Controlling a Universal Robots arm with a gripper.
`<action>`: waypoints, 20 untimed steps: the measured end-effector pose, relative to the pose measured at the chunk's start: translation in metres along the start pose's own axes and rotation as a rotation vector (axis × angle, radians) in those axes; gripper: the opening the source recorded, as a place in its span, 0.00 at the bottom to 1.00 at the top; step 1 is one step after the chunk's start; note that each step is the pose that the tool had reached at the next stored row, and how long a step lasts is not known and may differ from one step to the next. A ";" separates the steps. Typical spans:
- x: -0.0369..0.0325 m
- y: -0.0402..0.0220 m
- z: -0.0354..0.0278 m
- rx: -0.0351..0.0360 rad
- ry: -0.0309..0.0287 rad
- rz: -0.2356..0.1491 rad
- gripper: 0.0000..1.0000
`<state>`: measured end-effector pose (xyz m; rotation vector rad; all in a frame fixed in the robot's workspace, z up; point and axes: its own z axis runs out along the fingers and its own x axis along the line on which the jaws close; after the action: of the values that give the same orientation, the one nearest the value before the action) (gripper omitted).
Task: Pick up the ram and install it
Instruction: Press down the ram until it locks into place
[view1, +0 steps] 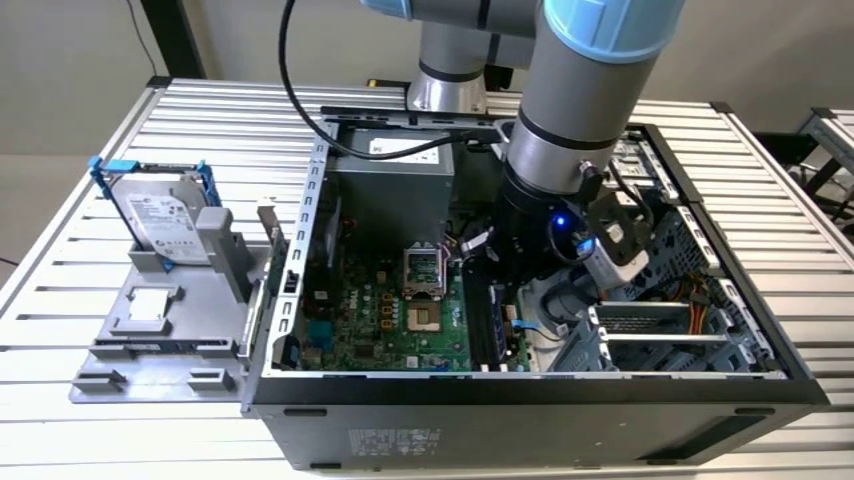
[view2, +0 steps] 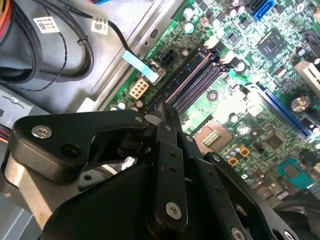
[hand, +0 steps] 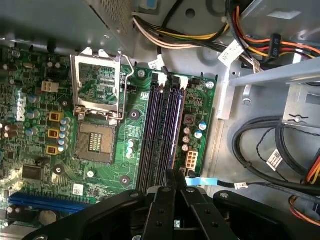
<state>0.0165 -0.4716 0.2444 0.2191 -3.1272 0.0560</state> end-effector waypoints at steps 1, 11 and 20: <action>0.0000 0.0000 0.0000 0.0004 -0.0002 -0.006 0.00; 0.0000 0.0000 0.0000 0.0024 -0.0019 -0.061 0.00; 0.0000 0.0000 -0.0004 0.0032 -0.0038 -0.114 0.00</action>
<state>0.0164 -0.4716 0.2448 0.3977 -3.1114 0.0601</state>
